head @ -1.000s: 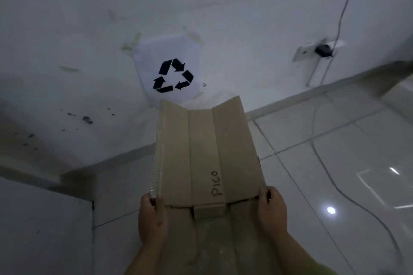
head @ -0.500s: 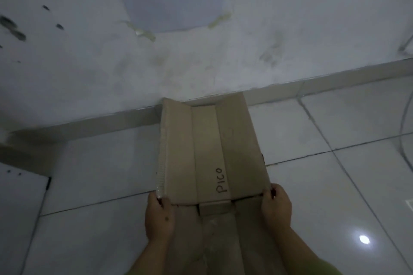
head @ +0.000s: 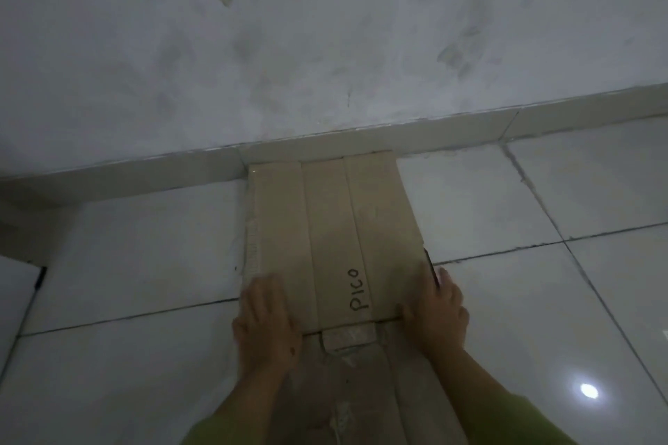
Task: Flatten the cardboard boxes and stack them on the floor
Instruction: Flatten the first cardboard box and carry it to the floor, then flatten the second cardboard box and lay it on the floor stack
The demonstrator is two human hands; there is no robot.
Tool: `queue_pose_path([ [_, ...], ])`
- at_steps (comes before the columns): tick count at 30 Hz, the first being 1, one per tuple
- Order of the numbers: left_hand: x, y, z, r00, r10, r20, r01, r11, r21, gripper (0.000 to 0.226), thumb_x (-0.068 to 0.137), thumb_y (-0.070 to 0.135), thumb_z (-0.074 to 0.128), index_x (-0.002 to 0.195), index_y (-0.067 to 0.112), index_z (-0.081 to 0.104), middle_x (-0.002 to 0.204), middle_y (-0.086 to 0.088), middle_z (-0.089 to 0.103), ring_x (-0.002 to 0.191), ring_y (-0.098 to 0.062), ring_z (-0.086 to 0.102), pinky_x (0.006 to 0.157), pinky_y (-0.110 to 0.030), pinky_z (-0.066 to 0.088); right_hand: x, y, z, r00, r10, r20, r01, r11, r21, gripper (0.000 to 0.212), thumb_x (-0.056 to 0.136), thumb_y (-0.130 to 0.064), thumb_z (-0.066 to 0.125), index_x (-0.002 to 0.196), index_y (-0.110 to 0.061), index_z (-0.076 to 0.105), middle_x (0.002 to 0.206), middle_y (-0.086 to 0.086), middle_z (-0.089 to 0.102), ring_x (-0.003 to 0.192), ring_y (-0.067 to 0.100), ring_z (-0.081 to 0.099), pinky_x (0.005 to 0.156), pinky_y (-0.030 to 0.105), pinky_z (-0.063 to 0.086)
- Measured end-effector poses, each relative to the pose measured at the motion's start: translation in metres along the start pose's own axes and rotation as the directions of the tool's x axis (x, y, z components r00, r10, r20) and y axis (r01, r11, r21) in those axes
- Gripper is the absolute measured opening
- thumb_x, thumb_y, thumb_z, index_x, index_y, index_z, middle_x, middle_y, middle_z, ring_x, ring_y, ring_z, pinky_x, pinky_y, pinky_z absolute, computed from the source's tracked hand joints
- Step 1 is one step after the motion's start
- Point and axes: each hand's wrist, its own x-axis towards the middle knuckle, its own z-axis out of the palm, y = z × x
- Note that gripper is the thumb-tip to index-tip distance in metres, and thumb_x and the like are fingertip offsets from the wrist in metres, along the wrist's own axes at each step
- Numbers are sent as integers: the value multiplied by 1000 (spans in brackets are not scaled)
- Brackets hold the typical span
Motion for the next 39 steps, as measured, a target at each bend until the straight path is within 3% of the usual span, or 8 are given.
queue_pose_path([
  [3, 6, 17, 12, 955, 189, 228, -214, 973, 91, 70, 95, 38, 33, 147, 27, -14, 157, -7, -21, 143, -33, -20, 114, -56, 3, 3, -22, 15, 951, -253, 175, 276, 954, -120, 78, 88, -56, 46, 147, -42, -4, 159, 5, -11, 144, 39, -7, 113, 58, 10],
  [5, 13, 20, 19, 923, 223, 314, -257, 964, 69, 68, 95, 42, 32, 147, 32, -12, 156, -3, -23, 142, -36, -21, 113, -59, 4, 6, -33, 28, 912, -295, 284, 342, 931, -132, 78, 86, -61, 45, 144, -49, -6, 158, -2, -15, 142, 43, -13, 109, 66, 4],
  [12, 30, 21, 15, 873, 203, 443, -259, 964, 67, 74, 93, 32, 43, 147, 34, -8, 154, 1, -29, 141, -38, -23, 111, -64, 8, 16, -45, 32, 914, -232, 332, 296, 942, -158, 81, 83, -63, 50, 142, -54, -4, 157, -7, -18, 139, 48, -15, 106, 72, 4],
  [16, 31, 22, -7, 852, 200, 483, -239, 971, 21, 72, 93, 31, 45, 148, 33, -3, 157, 1, -19, 144, -35, -14, 110, -65, 16, 10, -55, 12, 925, -225, 307, 268, 958, -102, 73, 87, -52, 52, 144, -47, 7, 159, -5, -5, 143, 42, 0, 111, 65, 13],
  [19, 16, 20, -43, 875, 200, 441, -223, 975, 2, 71, 95, 30, 40, 148, 31, -7, 159, -2, -12, 146, -31, -7, 113, -60, 13, -10, -67, -19, 940, -272, 206, 293, 952, -83, 74, 89, -54, 47, 146, -44, 1, 159, -2, 3, 144, 35, 9, 112, 61, 14],
  [25, -44, 28, -160, 927, 241, 288, -246, 969, -21, 67, 96, 26, 38, 148, 30, -4, 159, 0, -10, 146, -25, -8, 114, -54, 9, -91, -101, -116, 938, -320, 132, 333, 938, -100, 70, 91, -53, 39, 145, -45, -5, 160, -3, 3, 146, 32, 2, 113, 61, 5],
  [32, -134, 36, -326, 933, 331, -141, -354, 913, -201, 49, 86, 22, 36, 133, 14, 48, 140, -6, 48, 132, -23, 42, 103, -51, 37, -185, -167, -269, 868, -496, -34, 495, 868, -39, 62, 88, -34, 38, 147, -32, 19, 156, 1, 20, 147, 27, 7, 109, 66, -4],
  [39, -230, 44, -491, 921, 237, -310, -318, 916, -244, 52, 84, 25, 39, 133, 12, 48, 138, -10, 49, 130, -27, 44, 105, -47, 38, -278, -238, -412, 806, -579, -119, 569, 815, -112, 65, 71, -37, 51, 135, -27, 42, 138, 6, 51, 130, 34, 45, 98, 73, 25],
])
